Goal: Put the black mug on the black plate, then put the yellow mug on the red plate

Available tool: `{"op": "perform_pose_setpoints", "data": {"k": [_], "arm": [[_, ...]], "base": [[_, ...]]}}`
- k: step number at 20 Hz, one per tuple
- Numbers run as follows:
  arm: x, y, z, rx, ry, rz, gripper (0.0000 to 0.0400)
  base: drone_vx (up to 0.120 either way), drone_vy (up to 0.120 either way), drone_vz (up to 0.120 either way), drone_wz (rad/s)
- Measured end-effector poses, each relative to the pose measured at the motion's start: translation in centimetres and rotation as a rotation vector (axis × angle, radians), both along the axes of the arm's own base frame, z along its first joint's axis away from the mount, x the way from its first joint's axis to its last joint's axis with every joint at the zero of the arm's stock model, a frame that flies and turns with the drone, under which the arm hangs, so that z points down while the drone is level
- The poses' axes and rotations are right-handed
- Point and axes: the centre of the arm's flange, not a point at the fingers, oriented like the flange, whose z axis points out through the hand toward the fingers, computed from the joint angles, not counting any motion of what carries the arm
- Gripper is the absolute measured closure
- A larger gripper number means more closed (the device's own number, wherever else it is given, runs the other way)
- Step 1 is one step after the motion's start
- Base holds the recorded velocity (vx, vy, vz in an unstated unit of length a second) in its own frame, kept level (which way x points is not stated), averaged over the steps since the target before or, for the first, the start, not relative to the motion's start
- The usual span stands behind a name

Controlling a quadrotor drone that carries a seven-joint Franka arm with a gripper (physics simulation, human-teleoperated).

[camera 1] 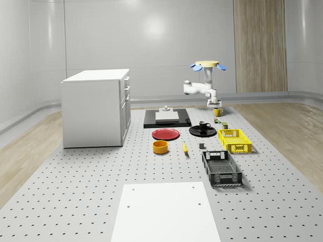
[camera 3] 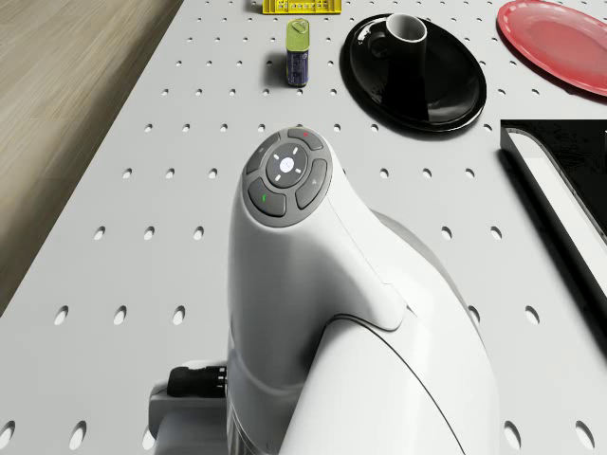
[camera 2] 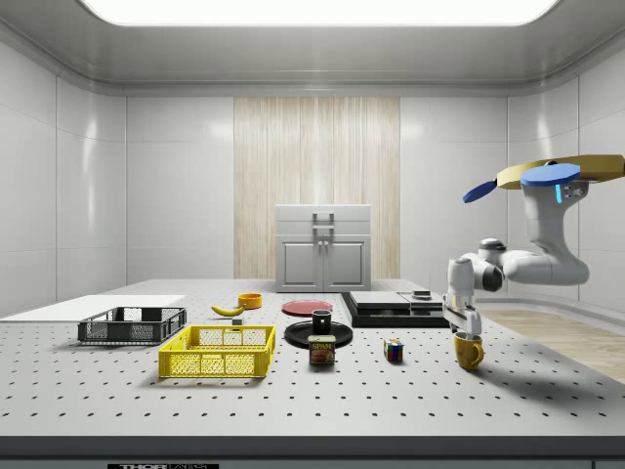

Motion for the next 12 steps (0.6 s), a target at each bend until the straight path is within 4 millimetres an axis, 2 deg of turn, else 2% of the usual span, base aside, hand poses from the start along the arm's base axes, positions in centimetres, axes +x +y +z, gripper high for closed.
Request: {"op": "perform_pose_setpoints", "data": {"k": [12], "arm": [[0.04, 0.26, 0.33, 0.0, 0.0, 0.0, 0.0]], "base": [[0.0, 0.0, 0.0, 0.0]]}}
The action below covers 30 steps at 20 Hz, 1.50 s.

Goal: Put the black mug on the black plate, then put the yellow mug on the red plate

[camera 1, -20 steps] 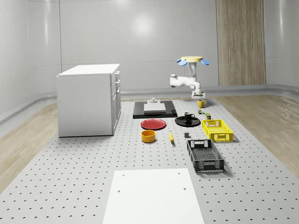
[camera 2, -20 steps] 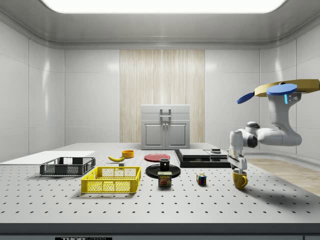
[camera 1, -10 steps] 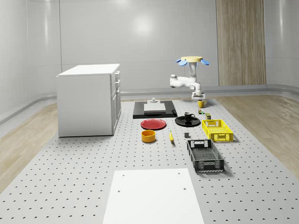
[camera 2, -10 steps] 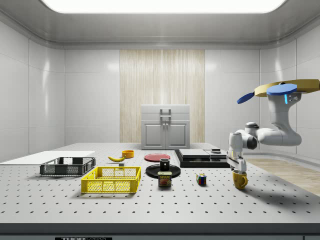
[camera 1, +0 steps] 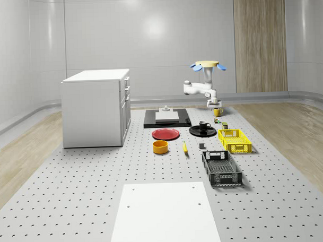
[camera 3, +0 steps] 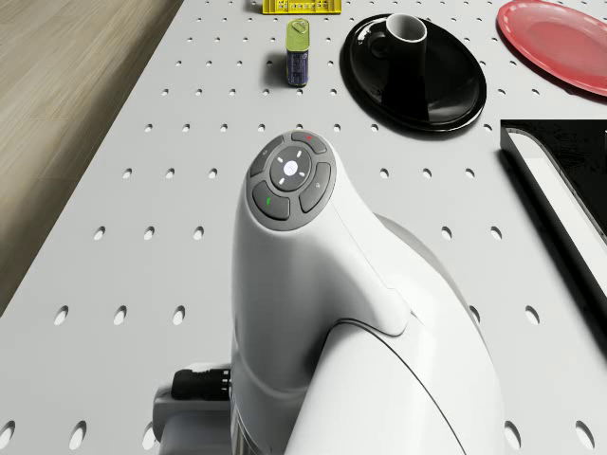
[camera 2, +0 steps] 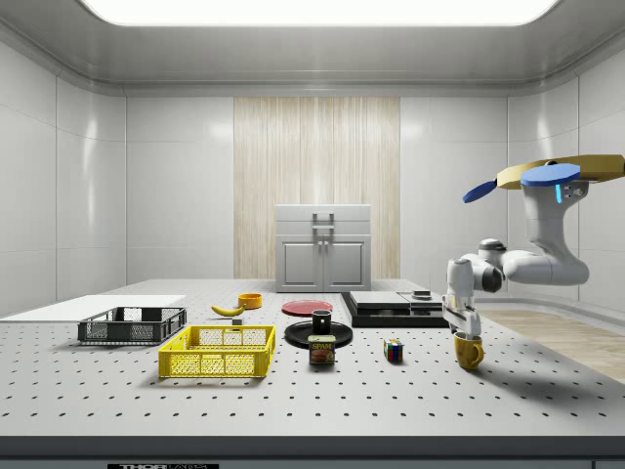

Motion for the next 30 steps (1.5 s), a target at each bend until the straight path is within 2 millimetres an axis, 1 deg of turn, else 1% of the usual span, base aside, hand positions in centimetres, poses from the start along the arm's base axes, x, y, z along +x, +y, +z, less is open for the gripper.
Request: {"op": "perform_pose_setpoints", "data": {"k": [3, 4, 5, 6, 8, 11, 15, 21, 27, 30], "arm": [[0.0, 0.0, 0.1, 0.0, 0.0, 0.0, 0.0], [0.0, 0.0, 0.1, 0.0, 0.0, 0.0, 0.0066], [0.0, 0.0, 0.2, 0.0, 0.0, 0.0, 0.0118], [0.0, 0.0, 0.2, 0.0, 0.0, 0.0, 0.0158], [0.0, 0.0, 0.2, 0.0, 0.0, 0.0, 0.0214], [0.0, 0.0, 0.2, 0.0, 0.0, 0.0, 0.0259], [0.0, 0.0, 0.2, 0.0, 0.0, 0.0, 0.0285], [0.0, 0.0, 0.1, 0.0, 0.0, 0.0, 0.0297], [0.0, 0.0, -1.8, 0.0, 0.0, 0.0, 0.0299], [0.0, 0.0, -3.2, 0.0, 0.0, 0.0, 0.03]], "base": [[0.0, 0.0, 0.0, 0.0], [0.0, 0.0, 0.0, 0.0], [0.0, 0.0, 0.0, 0.0], [0.0, 0.0, 0.0, 0.0], [0.0, 0.0, 0.0, 0.0], [0.0, 0.0, 0.0, 0.0], [0.0, 0.0, 0.0, 0.0], [0.0, 0.0, 0.0, 0.0], [0.0, 0.0, 0.0, 0.0], [0.0, 0.0, 0.12, 0.0]]}}
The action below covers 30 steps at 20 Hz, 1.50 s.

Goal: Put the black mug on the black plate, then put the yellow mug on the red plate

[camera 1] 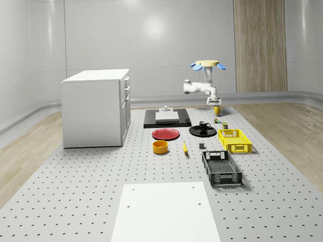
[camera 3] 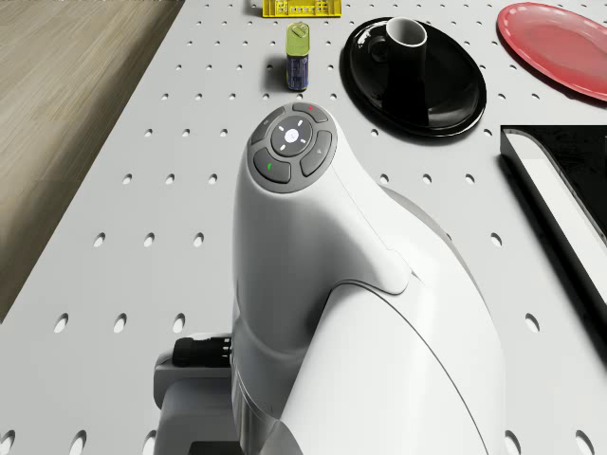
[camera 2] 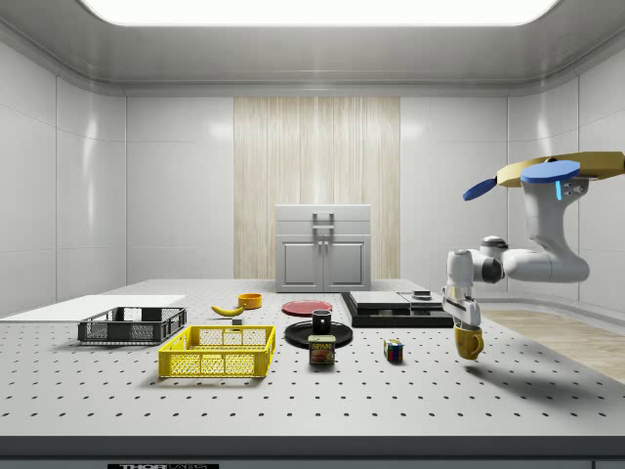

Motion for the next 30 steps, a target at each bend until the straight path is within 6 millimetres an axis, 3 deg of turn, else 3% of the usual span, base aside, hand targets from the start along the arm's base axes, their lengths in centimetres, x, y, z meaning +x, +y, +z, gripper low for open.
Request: {"op": "perform_pose_setpoints", "data": {"k": [6, 13, 16, 30], "arm": [[0.0, 0.0, -2.0, 0.0, 0.0, 0.0, 0.03], [0.0, 0.0, -2.8, 0.0, 0.0, 0.0, 0.03], [0.0, 0.0, -2.9, 0.0, 0.0, 0.0, 0.03], [0.0, 0.0, -3.0, 0.0, 0.0, 0.0, 0.03]], "base": [[0.0, 0.0, 0.12, 0.0], [0.0, 0.0, 0.12, 0.0], [0.027, -0.12, 0.107, 0.0], [0.12, -0.12, 0.0, 0.0]]}}
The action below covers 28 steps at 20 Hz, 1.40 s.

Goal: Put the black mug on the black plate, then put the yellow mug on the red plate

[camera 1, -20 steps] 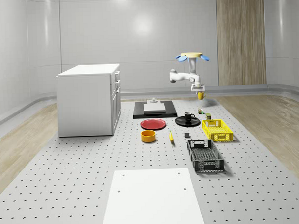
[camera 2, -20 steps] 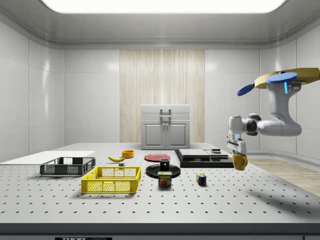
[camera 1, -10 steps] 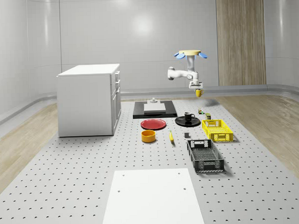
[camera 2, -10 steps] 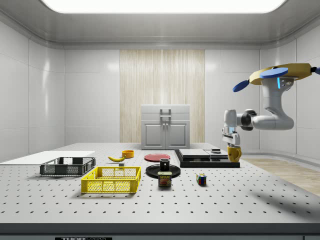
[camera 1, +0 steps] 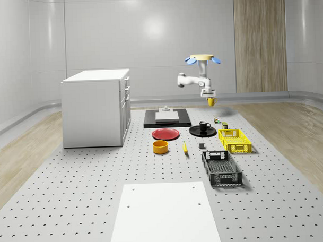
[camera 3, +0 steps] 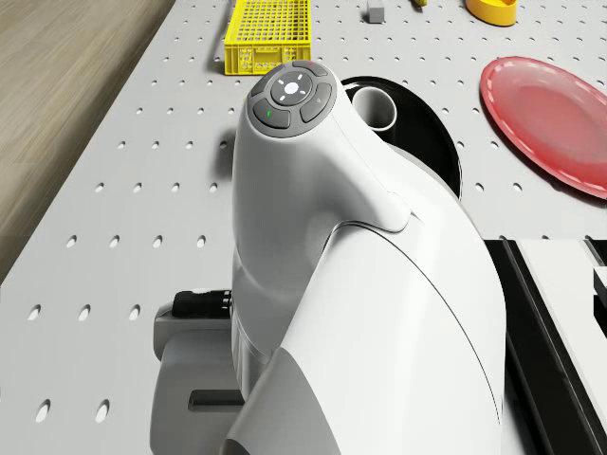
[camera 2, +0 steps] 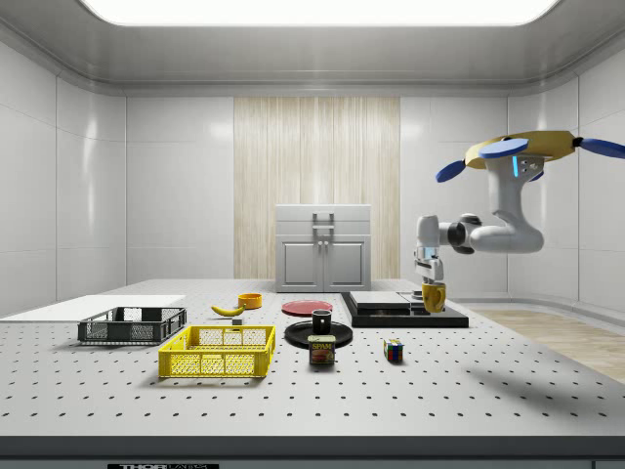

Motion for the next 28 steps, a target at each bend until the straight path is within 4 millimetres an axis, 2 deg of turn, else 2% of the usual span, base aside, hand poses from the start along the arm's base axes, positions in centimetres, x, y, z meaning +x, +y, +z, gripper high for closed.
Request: {"op": "perform_pose_setpoints", "data": {"k": [4, 28], "arm": [[0.0, 0.0, 0.0, 0.0, 0.0, 0.0, 0.03], [0.0, 0.0, 0.0, 0.0, 0.0, 0.0, 0.03]], "base": [[0.12, -0.12, 0.06, 0.0], [0.12, -0.12, 0.0, 0.0]]}}
